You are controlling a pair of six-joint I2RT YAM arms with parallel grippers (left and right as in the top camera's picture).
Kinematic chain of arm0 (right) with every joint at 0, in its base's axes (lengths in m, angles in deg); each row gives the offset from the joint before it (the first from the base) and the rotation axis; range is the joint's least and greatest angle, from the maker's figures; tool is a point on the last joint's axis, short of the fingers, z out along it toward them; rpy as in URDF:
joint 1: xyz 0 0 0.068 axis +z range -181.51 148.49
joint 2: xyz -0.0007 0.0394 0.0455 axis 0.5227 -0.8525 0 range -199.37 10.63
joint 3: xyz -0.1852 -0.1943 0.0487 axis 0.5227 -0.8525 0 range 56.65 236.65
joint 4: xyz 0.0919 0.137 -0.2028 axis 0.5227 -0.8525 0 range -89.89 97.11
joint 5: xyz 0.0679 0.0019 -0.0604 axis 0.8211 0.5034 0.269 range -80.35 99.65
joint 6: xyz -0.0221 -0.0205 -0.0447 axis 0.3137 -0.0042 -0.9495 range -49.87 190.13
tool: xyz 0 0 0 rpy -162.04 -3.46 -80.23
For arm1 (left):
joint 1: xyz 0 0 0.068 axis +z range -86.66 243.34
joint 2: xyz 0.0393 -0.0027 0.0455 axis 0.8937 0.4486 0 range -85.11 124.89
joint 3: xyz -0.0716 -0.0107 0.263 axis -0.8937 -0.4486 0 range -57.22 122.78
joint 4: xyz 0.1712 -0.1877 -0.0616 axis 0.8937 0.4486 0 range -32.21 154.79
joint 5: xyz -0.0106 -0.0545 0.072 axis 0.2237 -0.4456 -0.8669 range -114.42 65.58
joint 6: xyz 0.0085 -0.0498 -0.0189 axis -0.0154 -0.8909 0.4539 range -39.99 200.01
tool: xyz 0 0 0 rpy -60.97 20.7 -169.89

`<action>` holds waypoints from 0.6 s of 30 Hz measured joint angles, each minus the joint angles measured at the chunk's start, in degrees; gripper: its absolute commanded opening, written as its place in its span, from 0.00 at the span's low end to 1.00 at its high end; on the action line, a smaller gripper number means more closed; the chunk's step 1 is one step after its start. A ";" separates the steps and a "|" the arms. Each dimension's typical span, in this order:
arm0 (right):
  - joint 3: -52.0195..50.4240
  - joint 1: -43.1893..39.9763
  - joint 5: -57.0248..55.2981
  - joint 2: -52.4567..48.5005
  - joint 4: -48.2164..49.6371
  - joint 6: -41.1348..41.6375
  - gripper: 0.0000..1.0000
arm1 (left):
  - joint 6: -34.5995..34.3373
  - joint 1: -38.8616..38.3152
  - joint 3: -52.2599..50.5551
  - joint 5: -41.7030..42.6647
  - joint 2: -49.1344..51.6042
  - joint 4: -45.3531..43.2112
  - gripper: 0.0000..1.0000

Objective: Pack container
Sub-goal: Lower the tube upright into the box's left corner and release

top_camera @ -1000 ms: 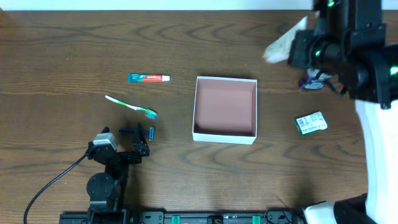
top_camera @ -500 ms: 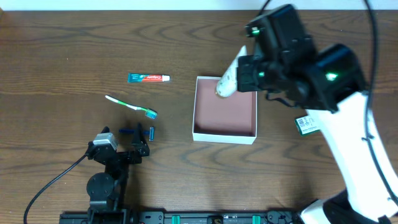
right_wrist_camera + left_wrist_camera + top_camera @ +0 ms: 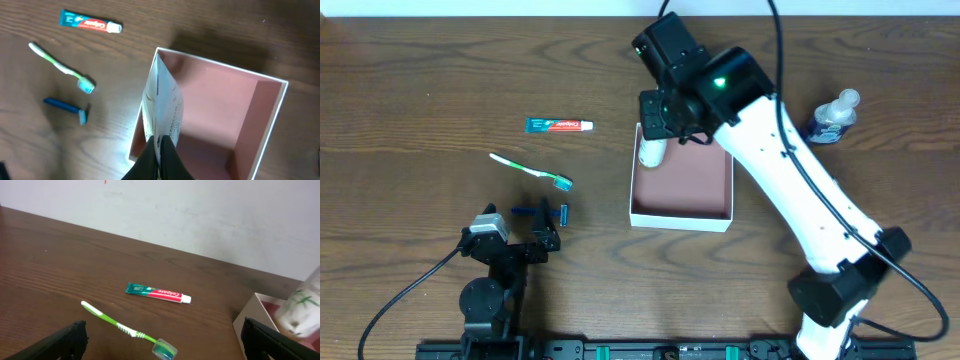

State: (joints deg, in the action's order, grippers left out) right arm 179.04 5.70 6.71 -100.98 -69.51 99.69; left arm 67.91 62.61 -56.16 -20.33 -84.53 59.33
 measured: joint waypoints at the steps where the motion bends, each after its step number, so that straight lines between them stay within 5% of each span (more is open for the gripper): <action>1: 0.00 0.00 -0.31 -0.35 0.26 0.00 0.01 | 0.00 0.00 0.00 0.00 0.00 0.00 0.98; 18: 0.00 0.00 -3.08 -5.03 4.00 0.59 0.01 | 0.00 0.00 0.00 0.02 0.00 0.00 0.98</action>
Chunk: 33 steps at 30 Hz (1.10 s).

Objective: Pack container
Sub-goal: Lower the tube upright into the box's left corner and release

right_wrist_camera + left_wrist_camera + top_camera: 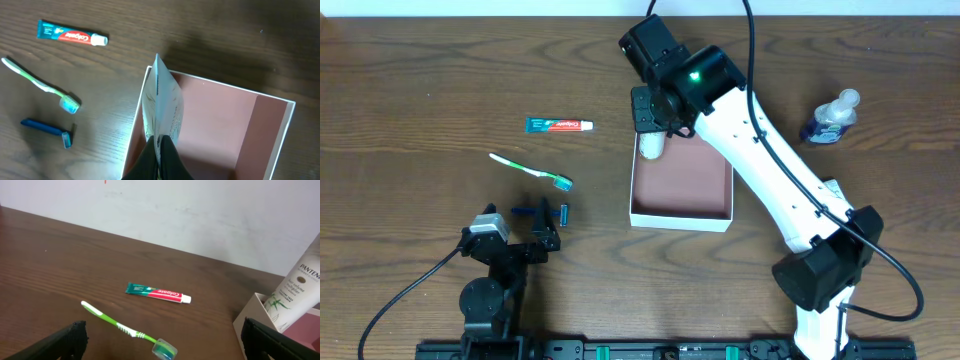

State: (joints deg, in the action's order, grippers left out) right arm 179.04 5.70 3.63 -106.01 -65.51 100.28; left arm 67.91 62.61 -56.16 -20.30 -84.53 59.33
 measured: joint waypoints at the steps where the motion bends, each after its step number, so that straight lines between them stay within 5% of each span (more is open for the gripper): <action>1: 0.00 0.00 -0.02 -0.28 0.20 0.04 0.01 | 0.00 -0.02 0.00 -0.02 0.00 0.00 0.98; 9: 0.00 0.02 -0.02 -1.99 1.31 0.61 0.01 | 0.00 0.00 0.00 -0.02 0.00 0.00 0.98; 17: 0.02 0.15 -0.17 -2.01 2.14 1.53 0.39 | 0.00 0.00 0.00 -0.02 0.00 0.00 0.98; 33: 8.46 -0.50 1.68 -0.98 -1.88 -0.17 0.51 | 0.00 0.00 0.00 0.00 0.00 0.02 0.98</action>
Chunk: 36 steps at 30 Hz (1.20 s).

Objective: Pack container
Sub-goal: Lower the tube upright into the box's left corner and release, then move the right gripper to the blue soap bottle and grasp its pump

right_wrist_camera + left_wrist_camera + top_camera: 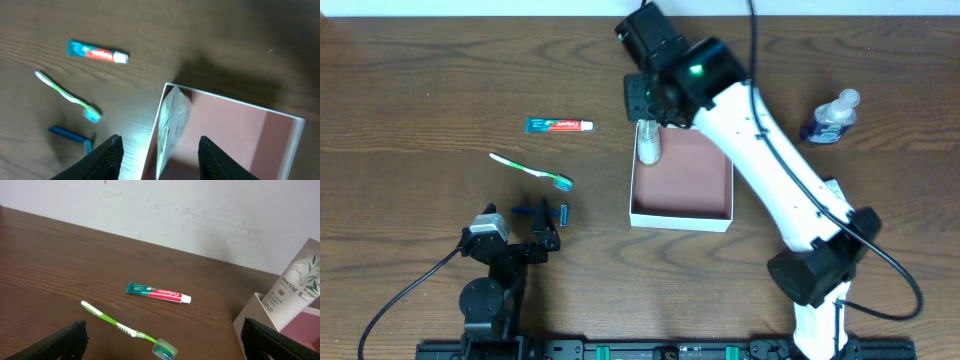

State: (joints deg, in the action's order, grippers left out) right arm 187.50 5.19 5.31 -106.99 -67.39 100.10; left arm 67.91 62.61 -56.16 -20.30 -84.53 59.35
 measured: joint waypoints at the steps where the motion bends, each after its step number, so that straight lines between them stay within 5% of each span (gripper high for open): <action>1: 1.46 -0.39 -0.11 0.50 -1.33 -0.26 0.52 | 0.00 -0.02 0.00 -0.02 0.00 -0.02 0.98; 10: 9.05 -17.14 -3.80 9.29 -14.38 -0.81 0.60 | 0.00 0.00 0.00 -0.02 0.00 -0.02 0.98; 22: 8.96 -40.02 -1.68 4.57 -19.30 -2.38 0.79 | 0.00 0.00 0.00 -0.02 0.00 -0.02 0.98; 36: 8.92 -46.18 1.22 -8.85 -20.55 -6.51 0.79 | 0.00 0.00 0.00 -0.02 0.00 -0.02 0.98</action>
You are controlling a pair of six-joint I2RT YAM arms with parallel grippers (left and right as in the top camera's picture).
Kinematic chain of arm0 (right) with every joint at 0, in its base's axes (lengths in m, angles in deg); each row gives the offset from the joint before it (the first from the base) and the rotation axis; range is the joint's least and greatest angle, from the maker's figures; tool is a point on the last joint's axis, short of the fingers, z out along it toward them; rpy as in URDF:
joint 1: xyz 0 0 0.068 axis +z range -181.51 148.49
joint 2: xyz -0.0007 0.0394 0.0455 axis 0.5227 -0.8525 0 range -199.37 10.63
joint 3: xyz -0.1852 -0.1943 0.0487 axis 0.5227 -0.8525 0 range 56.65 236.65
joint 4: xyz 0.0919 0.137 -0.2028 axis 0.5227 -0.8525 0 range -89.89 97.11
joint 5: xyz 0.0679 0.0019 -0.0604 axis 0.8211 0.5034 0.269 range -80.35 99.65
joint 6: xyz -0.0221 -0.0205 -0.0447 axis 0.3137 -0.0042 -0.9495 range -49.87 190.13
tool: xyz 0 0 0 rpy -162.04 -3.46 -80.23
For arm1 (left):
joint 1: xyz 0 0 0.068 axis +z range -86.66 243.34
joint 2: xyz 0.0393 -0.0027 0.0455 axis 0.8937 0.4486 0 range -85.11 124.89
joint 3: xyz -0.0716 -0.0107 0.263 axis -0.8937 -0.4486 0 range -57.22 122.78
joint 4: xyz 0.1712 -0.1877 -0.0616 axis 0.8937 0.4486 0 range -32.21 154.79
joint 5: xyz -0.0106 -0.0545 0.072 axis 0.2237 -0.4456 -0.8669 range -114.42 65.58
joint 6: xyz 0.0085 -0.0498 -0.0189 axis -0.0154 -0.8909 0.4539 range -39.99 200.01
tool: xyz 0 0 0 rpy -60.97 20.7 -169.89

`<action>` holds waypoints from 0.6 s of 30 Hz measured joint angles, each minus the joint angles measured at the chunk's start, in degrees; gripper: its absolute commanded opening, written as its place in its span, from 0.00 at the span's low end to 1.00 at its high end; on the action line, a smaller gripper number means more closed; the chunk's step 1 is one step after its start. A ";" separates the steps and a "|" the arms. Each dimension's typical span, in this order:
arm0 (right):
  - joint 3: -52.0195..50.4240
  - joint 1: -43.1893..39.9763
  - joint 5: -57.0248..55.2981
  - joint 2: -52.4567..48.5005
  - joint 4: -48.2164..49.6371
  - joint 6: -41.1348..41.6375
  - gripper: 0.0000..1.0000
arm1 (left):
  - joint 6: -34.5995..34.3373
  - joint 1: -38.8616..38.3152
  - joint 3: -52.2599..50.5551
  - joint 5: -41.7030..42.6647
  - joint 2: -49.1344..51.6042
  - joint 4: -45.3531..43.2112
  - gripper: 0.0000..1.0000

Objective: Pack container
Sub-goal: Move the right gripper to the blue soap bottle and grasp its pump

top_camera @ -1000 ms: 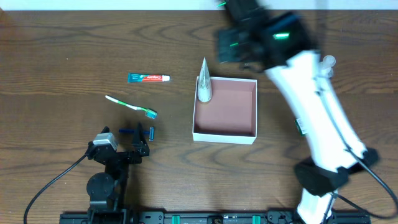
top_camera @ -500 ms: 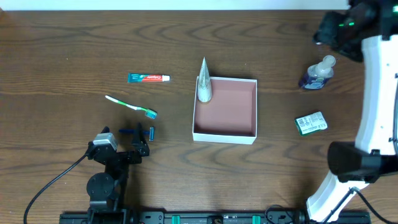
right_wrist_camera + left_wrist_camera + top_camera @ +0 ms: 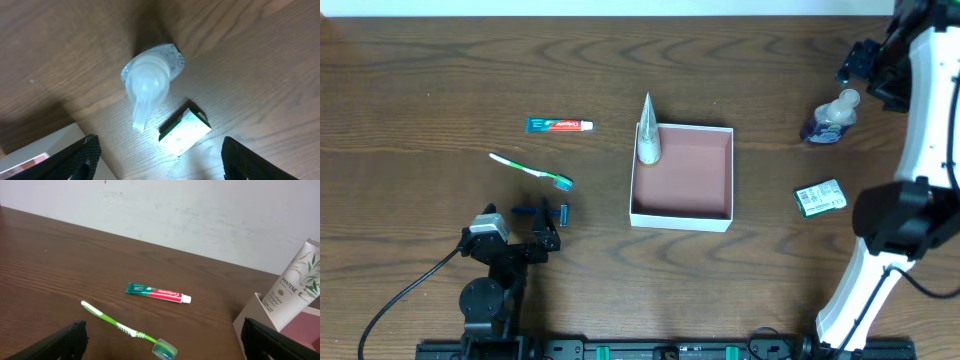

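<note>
The white box with a pink inside sits mid-table. A white Pantene tube stands leaning in its far left corner, also seen as the tube in the left wrist view. My right gripper is open and empty above the clear pump bottle and a green packet. On the table left of the box lie the toothpaste, the green toothbrush and a blue razor. My left gripper rests open near the razor, low over the table.
The pump bottle and green packet lie right of the box. The right arm runs along the table's right edge. A white wall borders the far side of the table.
My open right gripper has gone from above the tube at the box's far left corner to above the pump bottle at the far right. The tube still leans in the box.
At first my right gripper was shut on the white tube over the box's left side, then over its far left corner. Later it stood open with the tube left standing there. Now it is over the pump bottle. The left arm never moved.
</note>
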State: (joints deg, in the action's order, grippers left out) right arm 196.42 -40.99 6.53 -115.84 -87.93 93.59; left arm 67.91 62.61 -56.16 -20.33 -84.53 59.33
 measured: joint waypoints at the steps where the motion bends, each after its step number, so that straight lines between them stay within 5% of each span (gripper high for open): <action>1: 0.00 0.00 0.04 -0.81 0.13 -0.04 0.79 | 0.00 -0.02 0.00 0.02 0.00 0.00 0.98; 6: -0.07 0.00 0.42 -3.39 1.29 -0.11 0.76 | 0.00 0.00 0.00 0.02 0.00 0.00 0.98; 18: -0.07 0.00 1.09 -6.97 3.78 -1.73 0.50 | 0.00 0.00 0.00 0.00 0.00 0.00 0.98</action>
State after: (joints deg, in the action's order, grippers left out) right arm 196.35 -40.99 7.62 -122.81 -84.15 91.86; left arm 67.91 62.61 -56.16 -20.33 -84.53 59.33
